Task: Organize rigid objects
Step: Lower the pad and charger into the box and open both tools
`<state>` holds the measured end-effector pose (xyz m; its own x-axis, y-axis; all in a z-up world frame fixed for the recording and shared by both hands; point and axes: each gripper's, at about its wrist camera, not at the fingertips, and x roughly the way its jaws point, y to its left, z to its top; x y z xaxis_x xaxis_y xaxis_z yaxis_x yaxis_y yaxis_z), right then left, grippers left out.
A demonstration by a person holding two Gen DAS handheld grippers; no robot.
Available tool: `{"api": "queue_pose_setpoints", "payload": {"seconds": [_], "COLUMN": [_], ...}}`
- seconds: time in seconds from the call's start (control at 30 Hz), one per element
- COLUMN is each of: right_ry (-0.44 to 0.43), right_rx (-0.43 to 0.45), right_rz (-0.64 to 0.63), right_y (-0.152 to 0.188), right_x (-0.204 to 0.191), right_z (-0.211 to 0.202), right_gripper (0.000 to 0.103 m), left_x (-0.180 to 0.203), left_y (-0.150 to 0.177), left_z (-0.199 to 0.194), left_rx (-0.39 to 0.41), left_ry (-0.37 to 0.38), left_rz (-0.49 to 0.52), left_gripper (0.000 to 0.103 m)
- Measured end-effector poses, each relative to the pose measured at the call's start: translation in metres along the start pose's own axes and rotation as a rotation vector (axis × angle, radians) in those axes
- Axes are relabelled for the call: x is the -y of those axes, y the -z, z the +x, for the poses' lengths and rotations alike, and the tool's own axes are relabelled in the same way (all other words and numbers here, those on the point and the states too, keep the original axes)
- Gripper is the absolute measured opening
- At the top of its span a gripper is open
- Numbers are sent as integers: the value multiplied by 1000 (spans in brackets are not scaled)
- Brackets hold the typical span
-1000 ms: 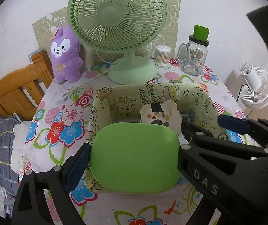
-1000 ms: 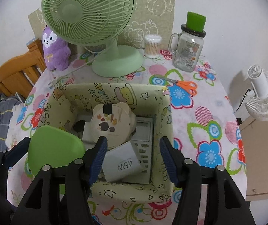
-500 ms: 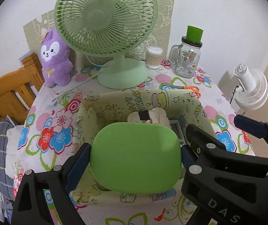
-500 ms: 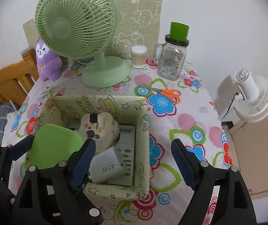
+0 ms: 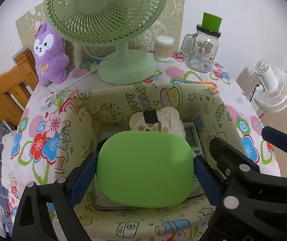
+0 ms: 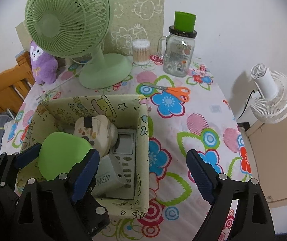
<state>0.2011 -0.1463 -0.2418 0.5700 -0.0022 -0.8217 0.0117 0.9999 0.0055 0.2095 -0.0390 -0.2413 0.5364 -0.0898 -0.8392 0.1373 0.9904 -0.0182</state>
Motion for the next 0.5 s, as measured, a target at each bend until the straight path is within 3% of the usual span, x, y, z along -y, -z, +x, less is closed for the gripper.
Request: {"api": "queue_pose_setpoints", "payload": {"seconds": [0.4,0.5], "right_ry": [-26,-25], "right_rx": [-43,-47], "right_rz": [-8,-6], "right_y": [0,-1], "right_x": [-2,-3], "right_z": [19,21], "right_gripper": [90,90], "left_x": [1,2], "left_y": [3,2], "left_z": [17,18], "left_rx": [-38,-42], "left_ry": [-22,-25], "left_rz": [10,17], "left_gripper": [96,101]}}
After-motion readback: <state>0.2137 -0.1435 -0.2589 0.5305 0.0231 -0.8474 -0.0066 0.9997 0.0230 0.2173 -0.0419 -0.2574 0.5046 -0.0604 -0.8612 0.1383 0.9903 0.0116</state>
